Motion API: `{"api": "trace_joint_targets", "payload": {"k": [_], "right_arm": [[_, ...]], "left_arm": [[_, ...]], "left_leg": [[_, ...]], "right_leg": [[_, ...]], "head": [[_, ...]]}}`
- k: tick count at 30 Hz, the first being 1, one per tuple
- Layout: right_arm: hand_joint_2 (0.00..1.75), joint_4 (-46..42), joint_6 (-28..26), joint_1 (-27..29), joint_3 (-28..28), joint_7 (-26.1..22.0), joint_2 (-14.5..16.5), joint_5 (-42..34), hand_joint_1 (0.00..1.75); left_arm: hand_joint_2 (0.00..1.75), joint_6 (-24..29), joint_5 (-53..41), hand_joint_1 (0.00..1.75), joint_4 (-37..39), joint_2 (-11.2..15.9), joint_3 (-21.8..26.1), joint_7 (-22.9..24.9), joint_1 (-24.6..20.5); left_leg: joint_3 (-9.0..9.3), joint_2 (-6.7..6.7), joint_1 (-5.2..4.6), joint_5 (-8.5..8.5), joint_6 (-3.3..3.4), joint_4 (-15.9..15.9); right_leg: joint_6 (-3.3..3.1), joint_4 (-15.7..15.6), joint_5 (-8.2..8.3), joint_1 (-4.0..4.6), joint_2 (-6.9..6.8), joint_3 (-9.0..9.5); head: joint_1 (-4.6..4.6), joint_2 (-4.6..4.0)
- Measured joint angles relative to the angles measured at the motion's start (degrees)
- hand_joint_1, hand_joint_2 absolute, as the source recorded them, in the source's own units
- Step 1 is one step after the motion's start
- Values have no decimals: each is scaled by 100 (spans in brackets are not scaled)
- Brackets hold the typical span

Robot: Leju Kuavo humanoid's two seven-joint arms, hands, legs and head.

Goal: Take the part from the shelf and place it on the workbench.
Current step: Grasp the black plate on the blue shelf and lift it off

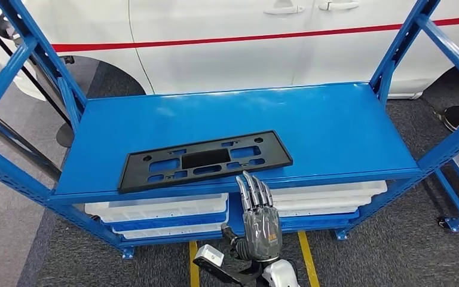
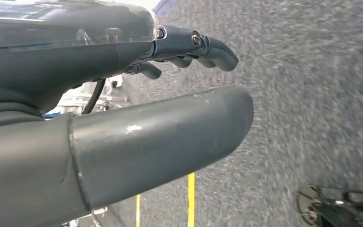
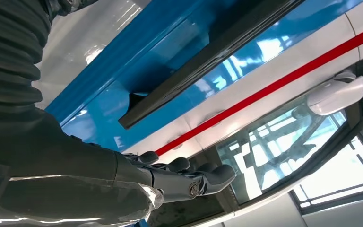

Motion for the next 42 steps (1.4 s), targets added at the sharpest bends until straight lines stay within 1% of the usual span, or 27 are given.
{"api": "trace_joint_targets", "payload": {"k": [1,2,3,5,6,7,10,12,13,15,16,17,18,20,22,25,27,28,30,31,32,33,35,36,37,39,42], "right_arm": [[175,1,0,15,-30,-32,21,-3,0],[175,2,0,30,-63,-62,43,-5,0],[175,2,0,44,-99,-84,67,-7,0],[175,4,0,66,-169,-114,117,-7,0],[175,4,0,73,-201,-121,140,-6,0],[175,4,0,80,-228,-133,159,-5,0],[175,2,0,94,-284,-185,195,-3,0],[175,1,0,96,-317,-202,205,-3,0],[175,1,0,98,-335,-205,206,-3,0],[175,4,0,116,-371,-204,208,-3,0],[175,6,0,131,-386,-204,208,-3,0],[175,9,0,146,-396,-204,208,-3,0],[175,9,0,154,-401,-208,208,-3,0],[175,12,0,162,-407,-228,208,-3,0],[175,17,0,172,-425,-273,211,-3,0],[175,21,0,185,-463,-330,221,-3,0],[175,27,0,164,-484,-311,216,-1,0],[175,36,0,145,-488,-261,208,1,0],[175,77,0,90,-459,-58,152,2,0],[175,108,0,63,-423,63,103,2,0],[175,140,0,42,-380,166,49,2,0],[175,170,0,25,-333,247,-1,2,0],[175,212,0,-3,-257,321,-66,2,0],[175,230,0,-22,-223,360,-89,2,0],[175,249,0,-44,-189,412,-110,2,0],[175,299,0,-90,-95,555,-153,3,0],[175,373,0,-182,89,796,-232,4,0]], "left_arm": [[0,0,-1,0,0,2,1,-12,7],[0,-2,-6,0,0,6,1,-49,17],[0,-8,-15,0,0,13,1,-110,27],[0,-26,-32,0,0,36,2,-244,47],[0,-37,-38,0,0,47,2,-292,49],[0,-48,-42,0,0,56,1,-317,51],[0,-70,-51,0,0,63,0,-349,70],[0,-78,-51,0,0,64,1,-359,96],[0,-80,-52,0,0,66,2,-362,102],[0,-81,-52,0,0,73,2,-368,102],[0,-81,-53,0,0,74,2,-369,102],[0,-83,-53,0,0,74,2,-371,105],[0,-83,-55,0,0,73,2,-371,110],[0,-83,-71,0,1,71,2,-369,124],[0,-84,-91,0,2,70,2,-368,115],[0,-84,-122,0,2,72,2,-369,90],[0,-85,-172,0,2,72,1,-371,88],[0,-90,-214,0,2,69,-1,-371,83],[0,-105,-324,0,2,64,-17,-375,80],[0,-113,-381,0,2,62,-29,-378,84],[0,-118,-424,0,2,61,-42,-381,93],[0,-121,-452,0,2,61,-50,-382,102],[0,-127,-486,0,2,62,-57,-383,120],[0,-133,-502,0,2,62,-60,-383,124],[0,-141,-520,0,2,62,-65,-384,121],[0,-160,-551,0,2,63,-84,-381,116],[0,-195,-600,0,2,62,-120,-368,118]], "left_leg": [[-168,0,0,12,3,210],[-234,0,-2,141,15,207],[-191,0,-8,374,40,-16],[58,5,-47,843,123,-746],[180,10,-71,951,166,-1043],[255,14,-96,973,199,-1216],[356,11,-96,922,267,-1383],[480,9,-64,919,311,-1475],[536,11,-53,914,332,-1506],[586,6,-53,872,358,-1520],[617,1,-52,840,360,-1519],[666,-4,-50,799,351,-1519],[731,-9,-46,752,335,-1519],[876,-12,-37,646,289,-1520],[938,-18,-40,554,221,-1509],[1006,-10,-44,474,112,-1459],[963,-3,-31,387,77,-1224],[821,1,-24,276,60,-948],[365,1,-19,-15,30,-217],[144,1,-17,-92,22,61],[5,1,-17,-52,26,159],[-35,1,-21,127,43,45],[103,4,-47,700,111,-612],[164,7,-74,852,149,-897],[211,6,-103,924,190,-1102],[212,0,-144,905,251,-1206],[294,4,-96,1002,331,-1344]], "right_leg": [[-9,0,-32,11,2,36],[-12,1,-67,21,9,81],[-8,1,-107,29,16,140],[20,-1,-199,47,22,255],[48,-2,-240,52,23,287],[79,-16,-267,54,19,304],[173,-2,-251,53,13,362],[235,221,-347,45,16,288],[265,494,-468,31,18,131],[314,1169,-714,1,20,-325],[327,1393,-748,-14,18,-526],[337,1426,-665,-27,17,-633],[345,1268,-473,-38,16,-643],[343,620,48,-51,16,-476],[288,164,236,-19,8,-370],[132,87,204,3,16,-309],[46,52,160,-10,18,-194],[12,37,137,-14,15,-143],[-29,32,76,1,13,-84],[-36,33,41,13,17,-53],[-38,34,4,24,25,-10],[-37,34,-37,33,33,47],[-19,29,-130,42,40,176],[-1,25,-167,45,38,229],[27,27,-198,45,34,254],[95,23,-245,47,30,280],[192,115,-367,62,26,277]], "head": [[0,0],[-1,0],[-1,0],[0,0],[0,0],[2,0],[1,1],[1,1],[2,1],[3,0],[3,0],[3,0],[4,0],[3,0],[18,0],[31,0],[28,0],[26,0],[21,0],[22,0],[22,0],[22,0],[24,0],[24,0],[23,0],[23,0],[26,0]]}}
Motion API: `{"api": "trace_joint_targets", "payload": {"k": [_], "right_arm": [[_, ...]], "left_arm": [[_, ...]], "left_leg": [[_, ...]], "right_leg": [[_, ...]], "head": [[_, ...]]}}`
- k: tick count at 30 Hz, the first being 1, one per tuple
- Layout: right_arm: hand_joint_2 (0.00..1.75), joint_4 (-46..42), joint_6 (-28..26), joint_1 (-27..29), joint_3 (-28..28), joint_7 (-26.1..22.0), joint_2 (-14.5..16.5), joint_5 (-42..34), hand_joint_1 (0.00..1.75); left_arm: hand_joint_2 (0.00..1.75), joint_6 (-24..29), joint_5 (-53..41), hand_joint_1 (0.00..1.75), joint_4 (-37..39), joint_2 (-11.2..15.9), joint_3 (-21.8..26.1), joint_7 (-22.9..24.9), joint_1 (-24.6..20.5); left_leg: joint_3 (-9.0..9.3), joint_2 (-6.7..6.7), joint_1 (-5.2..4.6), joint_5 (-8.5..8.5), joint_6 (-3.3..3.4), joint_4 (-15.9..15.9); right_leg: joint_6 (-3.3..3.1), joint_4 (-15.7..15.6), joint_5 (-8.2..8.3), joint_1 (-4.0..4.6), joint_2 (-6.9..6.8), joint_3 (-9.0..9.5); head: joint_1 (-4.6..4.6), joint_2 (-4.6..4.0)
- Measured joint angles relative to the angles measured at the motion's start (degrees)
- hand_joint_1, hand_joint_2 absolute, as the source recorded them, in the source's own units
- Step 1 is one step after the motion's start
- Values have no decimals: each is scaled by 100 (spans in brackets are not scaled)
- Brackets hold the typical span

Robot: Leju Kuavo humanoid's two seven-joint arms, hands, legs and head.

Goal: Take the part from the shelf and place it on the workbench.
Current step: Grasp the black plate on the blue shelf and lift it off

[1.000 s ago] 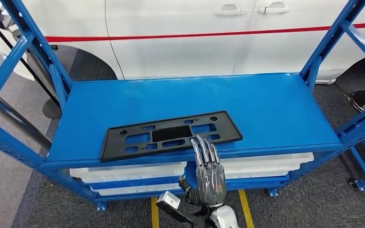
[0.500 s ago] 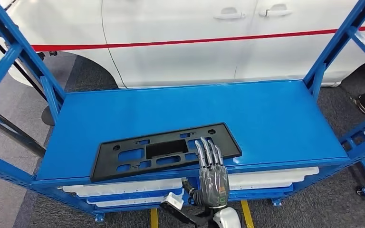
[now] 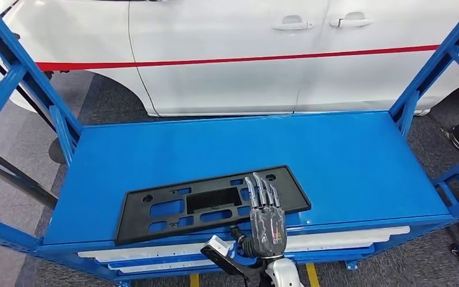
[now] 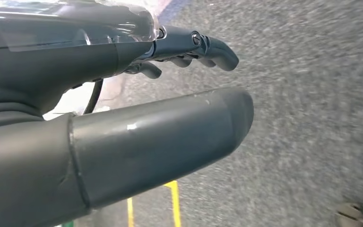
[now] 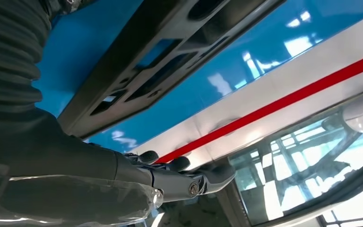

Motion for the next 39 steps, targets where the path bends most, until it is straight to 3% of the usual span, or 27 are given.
{"api": "trace_joint_targets", "payload": {"k": [1,3,4,5,6,7,9,10,15,17,19,20,21,23,25,26,30,32,34,35,36,37,39], "right_arm": [[175,28,0,-43,69,98,-39,0,0],[175,107,0,-130,241,314,-138,0,0],[175,153,0,-167,339,425,-191,0,0],[175,204,0,-205,446,540,-247,0,0],[175,254,0,-246,560,658,-302,0,0],[175,300,0,-297,677,774,-357,0,0],[175,395,0,-412,900,1005,-461,0,0],[175,438,0,-473,1010,1112,-505,0,0],[175,591,0,-720,1602,1546,-677,2,0],[175,663,0,-855,1826,1729,-717,2,0],[175,783,0,-1023,2080,1907,-762,4,0],[175,861,0,-1110,2211,1958,-782,7,41],[175,956,0,-1202,2345,1978,-794,10,84],[175,1157,0,-1351,2564,1903,-797,21,171],[175,1357,0,-1447,2671,1703,-780,32,175],[175,1455,0,-1484,2687,1574,-763,36,175],[175,1752,0,-1540,2662,1143,-669,43,175],[175,1848,0,-1528,2629,1039,-645,42,175],[175,1925,0,-1509,2589,970,-636,43,175],[175,1950,0,-1500,2564,931,-634,44,175],[175,1971,0,-1493,2540,891,-631,46,175],[175,1989,0,-1488,2518,861,-625,49,175],[175,2009,0,-1486,2482,830,-609,57,175]], "left_arm": [[0,-9,-21,0,0,2,-14,1,-5],[0,-19,-67,0,0,14,-48,-8,-16],[0,-25,-81,0,0,19,-59,-14,-20],[0,-36,-92,0,0,24,-66,-20,-23],[0,-51,-97,0,0,27,-69,-25,-25],[0,-64,-101,0,0,30,-70,-27,-24],[0,-90,-108,0,0,32,-71,-27,-23],[0,-99,-114,0,0,34,-71,-23,-27],[0,-128,-159,0,0,65,-73,-2,-54],[0,-146,-187,0,0,84,-73,2,-56],[0,-177,-233,0,0,94,-73,5,-53],[0,-193,-256,0,0,102,-73,3,-50],[0,-208,-282,0,0,111,-73,0,-47],[0,-229,-325,0,0,130,-74,-8,-53],[0,-241,-352,0,0,144,-74,-11,-75],[0,-246,-362,0,0,149,-74,-11,-89],[0,-271,-375,0,0,152,-73,-4,-109],[0,-278,-375,0,0,153,-72,9,-109],[0,-280,-375,0,0,156,-71,32,-105],[0,-281,-374,0,0,159,-70,45,-101],[0,-282,-372,0,0,161,-69,59,-99],[0,-283,-368,0,0,162,-69,67,-98],[0,-286,-358,0,0,160,-68,75,-97]], "left_leg": [[27,6,20,10,23,-42],[52,12,26,-8,58,-65],[61,9,26,-24,64,-65],[80,4,27,-44,65,-64],[110,-1,28,-68,58,-62],[153,-6,31,-97,44,-61],[233,-13,24,-164,-4,-49],[247,-16,16,-189,-37,-39],[228,-12,30,-300,-201,46],[12,-7,45,-567,-249,520],[-378,-6,49,-876,-279,1276],[-515,-6,51,-922,-285,1521],[-554,-6,51,-852,-284,1564],[-297,-3,48,-439,-250,971],[36,4,24,-142,-193,227],[122,5,10,-99,-167,31],[175,6,24,-61,-53,-106],[198,20,62,-10,20,-171],[178,25,59,2,47,-175],[174,25,58,2,46,-173],[177,24,59,0,43,-171],[186,20,61,-5,36,-167],[213,8,67,-27,4,-149]], "right_leg": [[33,190,-110,-5,-2,-90],[93,881,-412,-43,-3,-478],[118,1222,-505,-61,-4,-693],[139,1417,-490,-79,-5,-843],[154,1393,-352,-95,-6,-887],[162,1147,-112,-110,-8,-819],[150,422,341,-120,-6,-557],[126,151,437,-112,-3,-449],[-45,-90,409,-97,16,-335],[-106,-126,414,-111,3,-298],[-136,-128,404,-100,-3,-289],[-142,-127,399,-93,0,-282],[-146,-127,394,-88,9,-269],[-138,-126,378,-84,32,-225],[-102,-124,355,-66,47,-190],[-75,-126,350,-57,52,-182],[44,-129,323,-46,54,-165],[85,255,59,-46,38,-337],[113,995,-317,-66,30,-696],[128,1291,-408,-78,27,-842],[142,1411,-388,-90,24,-905],[150,1317,-263,-103,20,-864],[140,573,146,-124,16,-513]], "head": [[2,0],[3,0],[3,0],[2,0],[3,0],[3,0],[3,0],[2,1],[-1,0],[-4,0],[-5,0],[-4,0],[-4,0],[-5,0],[-4,0],[-4,0],[-2,0],[2,0],[2,0],[2,0],[2,0],[3,0],[3,0]]}}
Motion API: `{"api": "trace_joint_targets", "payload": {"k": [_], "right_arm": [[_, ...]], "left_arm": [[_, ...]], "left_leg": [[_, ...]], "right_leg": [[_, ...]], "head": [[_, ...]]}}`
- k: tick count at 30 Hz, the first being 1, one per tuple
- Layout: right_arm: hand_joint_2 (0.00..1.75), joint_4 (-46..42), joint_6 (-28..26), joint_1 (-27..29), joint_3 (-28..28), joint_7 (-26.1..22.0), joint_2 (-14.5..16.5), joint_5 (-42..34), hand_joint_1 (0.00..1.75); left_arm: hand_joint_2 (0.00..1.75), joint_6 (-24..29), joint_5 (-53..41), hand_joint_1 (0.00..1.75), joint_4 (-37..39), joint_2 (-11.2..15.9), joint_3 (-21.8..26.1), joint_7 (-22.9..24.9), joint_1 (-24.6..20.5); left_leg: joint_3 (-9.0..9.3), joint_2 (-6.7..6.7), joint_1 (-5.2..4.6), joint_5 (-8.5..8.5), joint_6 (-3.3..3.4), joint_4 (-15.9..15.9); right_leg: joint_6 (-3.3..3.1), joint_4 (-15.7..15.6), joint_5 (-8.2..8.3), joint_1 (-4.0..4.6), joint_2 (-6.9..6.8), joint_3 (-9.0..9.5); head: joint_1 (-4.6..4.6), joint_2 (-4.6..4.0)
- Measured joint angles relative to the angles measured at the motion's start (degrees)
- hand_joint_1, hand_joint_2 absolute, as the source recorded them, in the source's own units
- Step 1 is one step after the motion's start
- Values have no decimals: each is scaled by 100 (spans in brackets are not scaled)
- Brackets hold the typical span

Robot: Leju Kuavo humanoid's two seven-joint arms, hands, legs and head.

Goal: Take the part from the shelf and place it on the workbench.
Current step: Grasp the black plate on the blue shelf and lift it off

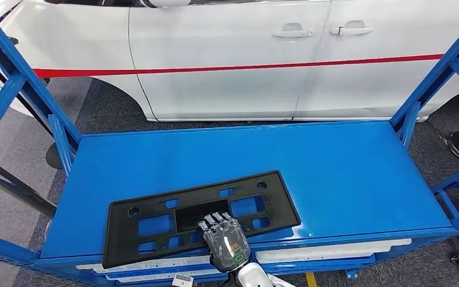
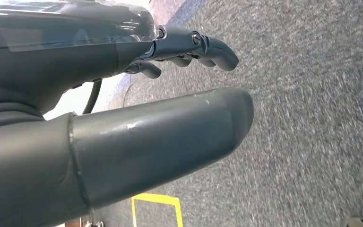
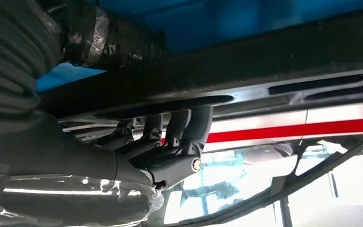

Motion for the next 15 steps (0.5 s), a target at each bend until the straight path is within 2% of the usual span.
{"api": "trace_joint_targets", "payload": {"k": [2,3,4,6,7,8,10,11,12,13,14,15], "right_arm": [[175,13,0,-2,-37,-8,26,6,175],[175,17,0,-2,-52,-16,39,7,175],[175,20,0,-4,-63,-28,51,9,175],[175,21,0,-10,-80,-69,70,10,174],[175,23,0,-10,-92,-96,83,11,171],[175,26,0,-7,-109,-135,99,11,159],[175,34,0,19,-161,-239,132,10,72],[175,38,0,41,-198,-302,144,8,32],[175,37,0,69,-239,-347,155,5,0],[175,29,0,95,-277,-368,162,1,0],[175,13,0,115,-301,-358,170,-4,0],[175,-11,0,128,-316,-324,178,-7,0]], "left_arm": [[0,-1,8,0,0,-4,0,0,-1],[0,-1,9,0,0,-5,0,1,-4],[0,-1,9,0,0,-5,0,1,-8],[0,-1,9,0,0,-3,0,2,-10],[0,-1,10,0,0,-2,0,3,-11],[0,-1,13,0,0,-2,0,5,-11],[0,-1,19,0,0,-4,1,12,-10],[0,-1,20,0,0,-6,2,18,-6],[0,-1,19,0,0,-5,4,28,-1],[0,1,18,0,0,-3,9,42,3],[0,4,15,0,0,-1,14,53,6],[0,8,10,0,0,1,20,63,6]], "left_leg": [[5,-11,-13,-31,-66,34],[4,-14,-17,-38,-104,41],[8,-16,-19,-37,-145,36],[15,-17,1,-59,-214,48],[-28,-16,11,-143,-244,156],[-132,-15,20,-293,-269,385],[-473,-11,35,-683,-319,1124],[-626,-11,40,-810,-342,1461],[-695,-10,43,-826,-357,1626],[-663,-8,48,-735,-366,1580],[-516,-6,56,-549,-369,1295],[-306,-2,66,-345,-368,877]], "right_leg": [[-40,-629,231,17,4,285],[-66,-743,246,35,7,329],[-95,-750,250,59,10,328],[-172,-799,283,47,4,351],[-214,-831,304,32,-4,364],[-247,-857,322,14,-14,372],[-275,-866,331,16,-32,359],[-276,-865,331,19,-37,353],[-275,-862,331,20,-40,352],[-273,-859,329,18,-40,355],[-265,-852,325,12,-35,361],[-248,-839,317,6,-29,364]], "head": [[-2,0],[-3,0],[-3,0],[-2,0],[-4,0],[-5,0],[-7,0],[-6,0],[-6,0],[-7,0],[-7,0],[-7,0]]}}
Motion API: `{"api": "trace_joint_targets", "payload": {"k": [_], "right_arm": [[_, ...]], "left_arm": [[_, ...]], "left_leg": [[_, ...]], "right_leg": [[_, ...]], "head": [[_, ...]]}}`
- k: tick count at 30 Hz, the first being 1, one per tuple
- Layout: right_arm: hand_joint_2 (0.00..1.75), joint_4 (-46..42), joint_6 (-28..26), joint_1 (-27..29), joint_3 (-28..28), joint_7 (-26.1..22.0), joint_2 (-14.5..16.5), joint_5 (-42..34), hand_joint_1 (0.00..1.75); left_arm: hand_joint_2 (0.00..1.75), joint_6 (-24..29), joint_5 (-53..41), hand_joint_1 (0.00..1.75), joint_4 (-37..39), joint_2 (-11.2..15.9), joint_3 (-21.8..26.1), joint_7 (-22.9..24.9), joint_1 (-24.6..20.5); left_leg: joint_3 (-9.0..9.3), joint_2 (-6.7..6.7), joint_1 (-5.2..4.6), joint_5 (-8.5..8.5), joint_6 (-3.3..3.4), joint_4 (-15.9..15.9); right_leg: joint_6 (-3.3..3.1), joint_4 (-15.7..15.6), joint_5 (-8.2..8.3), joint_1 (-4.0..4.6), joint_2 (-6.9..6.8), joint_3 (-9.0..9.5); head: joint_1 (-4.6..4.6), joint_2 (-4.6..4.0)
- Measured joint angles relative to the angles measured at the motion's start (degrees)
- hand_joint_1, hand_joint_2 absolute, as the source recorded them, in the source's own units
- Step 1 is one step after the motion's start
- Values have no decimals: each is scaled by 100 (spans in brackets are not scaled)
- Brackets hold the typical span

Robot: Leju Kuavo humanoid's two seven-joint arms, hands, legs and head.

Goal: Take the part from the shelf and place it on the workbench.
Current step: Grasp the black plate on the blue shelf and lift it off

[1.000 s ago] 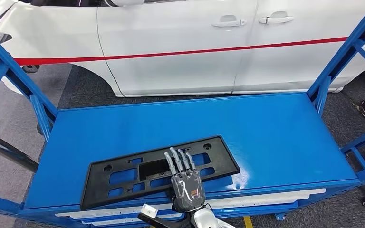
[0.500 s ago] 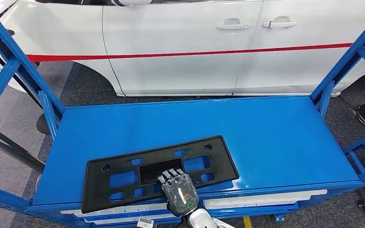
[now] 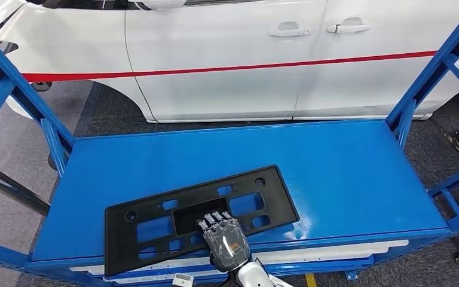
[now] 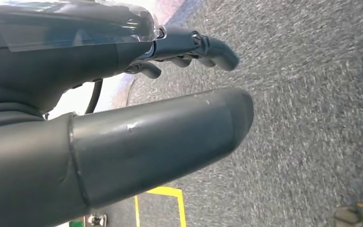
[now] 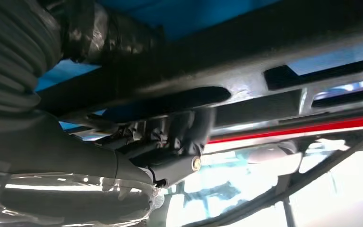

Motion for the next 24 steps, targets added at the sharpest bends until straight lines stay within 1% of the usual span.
{"api": "trace_joint_targets", "payload": {"k": [1,2,3,4,6,7,8,9,10,11,12,13,14,15,16,17,18,20,21,22,23,24], "right_arm": [[175,-27,0,2,-8,32,5,-3,0],[175,-55,0,1,-17,54,10,-5,0],[175,-82,0,1,-28,65,12,-6,0],[175,-110,0,0,-39,72,12,-6,0],[175,-176,0,2,-51,116,12,-6,0],[175,-210,0,5,-55,140,11,-6,0],[175,-243,0,9,-57,158,11,-6,0],[175,-269,0,12,-58,165,10,-6,0],[175,-292,0,14,-59,165,10,-6,0],[175,-309,0,15,-60,165,10,-6,0],[175,-323,0,15,-62,165,10,-6,0],[175,-338,0,15,-63,165,10,-6,0],[175,-351,0,16,-64,165,10,-6,0],[175,-365,0,16,-64,165,10,-6,0],[175,-375,0,16,-64,165,10,-6,0],[175,-384,0,17,-64,164,10,-6,0],[175,-394,0,20,-64,163,10,-6,0],[175,-418,0,27,-64,161,10,-6,0],[175,-432,0,31,-64,160,13,-5,0],[175,-441,0,34,-63,160,15,-5,0],[175,-448,0,38,-63,160,18,-5,0],[175,-453,0,43,-62,160,20,-4,0]], "left_arm": [[0,3,-8,0,0,2,5,4,-5],[0,5,-19,0,0,2,10,4,-12],[0,5,-31,0,0,2,14,1,-17],[0,5,-44,0,0,2,17,-3,-21],[0,4,-72,0,0,-2,25,-10,-21],[0,4,-84,0,0,-5,27,-10,-22],[0,4,-93,0,0,-8,30,-11,-23],[0,5,-99,0,0,-11,31,-11,-23],[0,5,-102,0,0,-11,33,-11,-21],[0,6,-103,0,0,-11,36,-11,-20],[0,6,-104,0,0,-11,37,-11,-18],[0,6,-104,0,0,-11,39,-11,-18],[0,6,-104,0,0,-14,40,-11,-19],[0,6,-104,0,0,-17,40,-11,-19],[0,6,-104,0,0,-24,42,-11,-20],[0,6,-104,0,0,-30,43,-11,-22],[0,6,-104,0,0,-34,45,-11,-25],[0,6,-104,0,0,-38,52,-11,-32],[0,6,-104,0,0,-38,57,-11,-34],[0,7,-104,0,0,-39,61,-11,-34],[0,7,-105,0,0,-40,63,-11,-34],[0,7,-105,0,0,-41,65,-12,-34]], "left_leg": [[189,0,-6,134,11,-390],[324,-4,-14,214,39,-676],[380,-9,-27,223,74,-809],[380,-16,-47,203,118,-829],[387,-12,-38,232,209,-848],[392,-4,-30,252,258,-866],[394,5,-21,273,302,-885],[385,14,-23,285,333,-891],[371,19,-31,288,352,-890],[363,23,-41,288,360,-888],[363,25,-49,285,363,-885],[370,24,-54,278,363,-882],[386,19,-57,268,357,-880],[406,14,-57,254,346,-876],[415,10,-62,237,326,-868],[417,4,-73,222,300,-857],[412,1,-81,211,271,-849],[413,-5,-88,209,204,-855],[416,-4,-81,195,173,-852],[399,-3,-76,145,142,-798],[328,-2,-71,35,114,-638],[198,-1,-62,-125,90,-363]], "right_leg": [[30,24,-14,6,9,-3],[68,39,-23,12,22,-8],[108,49,-26,23,32,-13],[149,47,-23,34,41,-14],[218,50,-30,26,52,-10],[242,135,-100,21,49,-47],[260,327,-234,18,45,-135],[271,646,-423,15,37,-284],[279,1040,-624,17,32,-477],[285,1415,-769,18,33,-662],[285,1654,-811,18,32,-787],[278,1672,-731,19,32,-807],[262,1444,-542,20,32,-707],[237,1043,-303,22,33,-524],[207,636,-130,29,34,-334],[182,320,-16,41,35,-196],[162,150,19,57,36,-130],[128,95,7,79,36,-127],[100,75,15,67,29,-118],[66,50,25,49,20,-105],[32,25,35,29,7,-95],[6,11,41,18,-8,-89]], "head": [[-1,0],[2,0],[3,0],[3,0],[4,0],[5,0],[6,0],[4,0],[6,0],[4,0],[4,0],[5,0],[5,0],[6,0],[5,0],[5,0],[4,0],[2,0],[2,0],[1,0],[0,0],[-1,0]]}}
